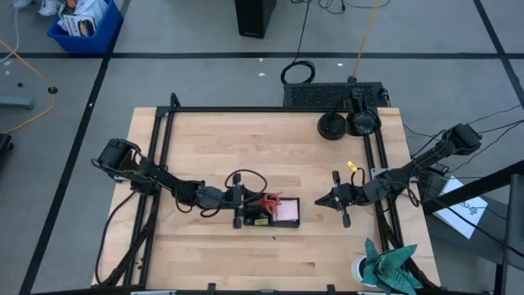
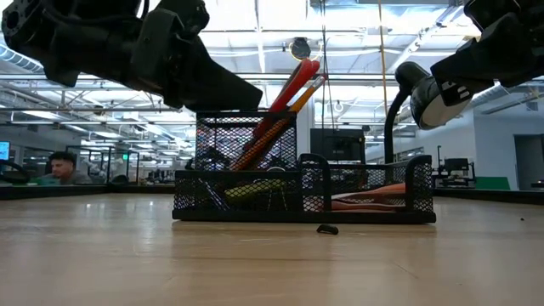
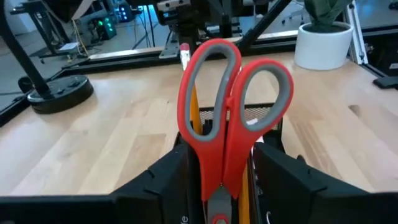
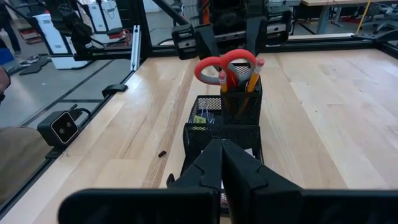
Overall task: Pick and place office supplies into organizer
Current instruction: Put the scissors into the top left section of the desk organizer, then return to Home Position
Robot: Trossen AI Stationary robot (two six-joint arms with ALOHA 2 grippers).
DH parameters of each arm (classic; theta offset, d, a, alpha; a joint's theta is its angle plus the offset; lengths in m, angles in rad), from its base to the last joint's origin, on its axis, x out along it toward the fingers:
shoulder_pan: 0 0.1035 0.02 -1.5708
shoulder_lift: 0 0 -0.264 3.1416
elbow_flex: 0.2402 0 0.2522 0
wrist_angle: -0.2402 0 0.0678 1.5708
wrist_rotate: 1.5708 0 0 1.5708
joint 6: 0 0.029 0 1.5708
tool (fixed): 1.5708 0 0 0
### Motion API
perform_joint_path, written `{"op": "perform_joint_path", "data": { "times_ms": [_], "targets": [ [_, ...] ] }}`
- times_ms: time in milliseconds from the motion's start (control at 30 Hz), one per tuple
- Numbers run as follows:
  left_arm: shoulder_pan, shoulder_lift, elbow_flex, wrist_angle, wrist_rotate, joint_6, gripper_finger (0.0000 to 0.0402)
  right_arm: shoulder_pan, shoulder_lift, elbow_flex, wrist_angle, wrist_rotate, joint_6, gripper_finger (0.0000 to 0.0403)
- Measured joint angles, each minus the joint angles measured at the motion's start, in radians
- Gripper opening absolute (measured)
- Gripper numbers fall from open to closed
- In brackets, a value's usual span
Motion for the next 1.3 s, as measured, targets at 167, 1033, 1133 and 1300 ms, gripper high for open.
{"op": "perform_joint_path", "data": {
  "times_ms": [167,1033,1133,1300],
  "targets": [
    [0.0,-0.006,0.0,0.003,-0.008,0.019,0.0192,0.0,0.0,0.0,0.0,0.0,0.0,0.0],
    [-0.151,-0.763,-0.152,-0.454,-0.193,0.214,0.0004,-0.144,0.0,-0.011,0.238,-0.143,-0.278,0.0],
    [-0.086,-0.782,-0.256,-0.304,-0.111,0.224,0.0004,-0.243,0.0,-0.049,0.342,-0.195,-0.286,0.0],
    [-0.008,-0.86,-0.392,-0.223,-0.109,0.235,0.0004,-0.405,-0.013,-0.104,0.386,-0.273,-0.252,0.0]
  ]
}}
